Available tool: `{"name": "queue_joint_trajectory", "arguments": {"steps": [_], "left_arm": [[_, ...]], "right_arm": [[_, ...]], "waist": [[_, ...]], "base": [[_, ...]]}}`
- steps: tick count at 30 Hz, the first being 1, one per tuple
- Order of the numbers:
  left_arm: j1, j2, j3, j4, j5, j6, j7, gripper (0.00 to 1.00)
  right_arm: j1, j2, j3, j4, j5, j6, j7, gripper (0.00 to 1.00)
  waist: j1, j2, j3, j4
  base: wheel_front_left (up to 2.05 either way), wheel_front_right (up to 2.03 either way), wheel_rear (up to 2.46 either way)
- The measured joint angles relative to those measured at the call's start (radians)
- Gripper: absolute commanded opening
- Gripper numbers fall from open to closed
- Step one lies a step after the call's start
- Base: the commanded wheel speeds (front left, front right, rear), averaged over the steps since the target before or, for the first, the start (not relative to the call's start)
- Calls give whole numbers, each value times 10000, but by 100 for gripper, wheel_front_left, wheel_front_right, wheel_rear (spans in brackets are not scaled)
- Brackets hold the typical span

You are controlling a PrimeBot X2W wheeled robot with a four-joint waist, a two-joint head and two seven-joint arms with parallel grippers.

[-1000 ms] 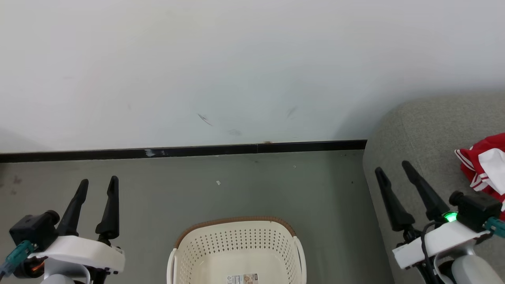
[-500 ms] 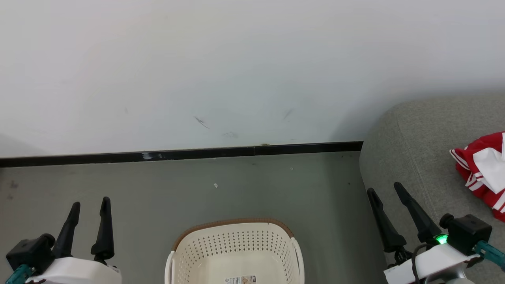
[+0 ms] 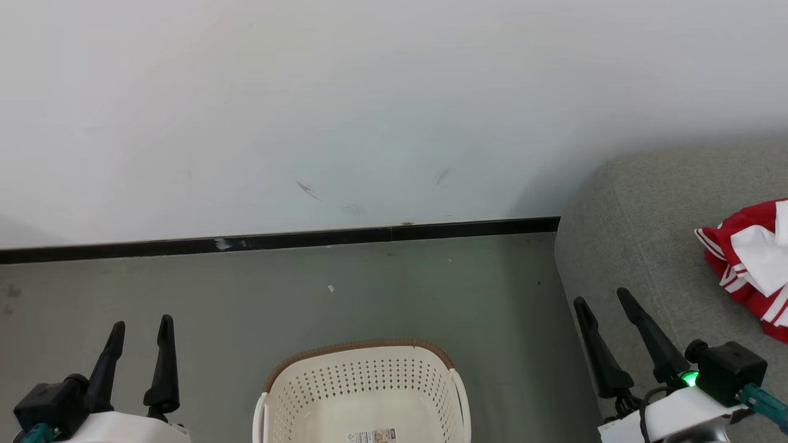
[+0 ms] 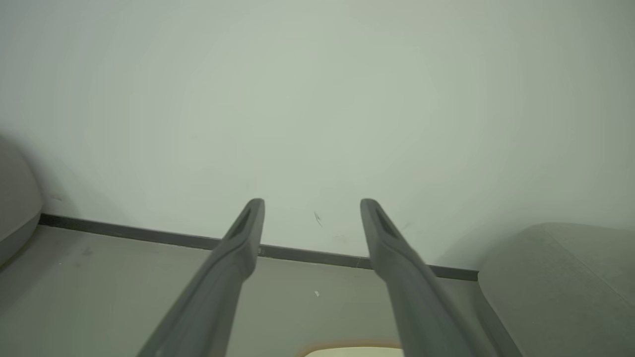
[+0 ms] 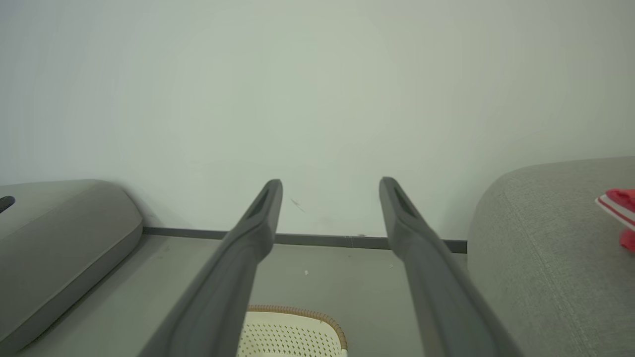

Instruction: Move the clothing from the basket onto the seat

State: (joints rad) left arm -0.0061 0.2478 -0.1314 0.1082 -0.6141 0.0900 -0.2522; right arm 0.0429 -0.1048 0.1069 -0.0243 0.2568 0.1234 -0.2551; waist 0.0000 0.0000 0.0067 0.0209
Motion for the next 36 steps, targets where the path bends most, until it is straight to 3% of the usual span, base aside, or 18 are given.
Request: {"name": "queue_joint_trajectory", "arguments": {"steps": [36], "left_arm": [[185,-700,809,230,1030,-968,2,100]], "right_arm": [[145,322,-176,-67,-303,0,0,100]], "waist": [[1,0,95,-82]], "base": [[0,0,0]]}}
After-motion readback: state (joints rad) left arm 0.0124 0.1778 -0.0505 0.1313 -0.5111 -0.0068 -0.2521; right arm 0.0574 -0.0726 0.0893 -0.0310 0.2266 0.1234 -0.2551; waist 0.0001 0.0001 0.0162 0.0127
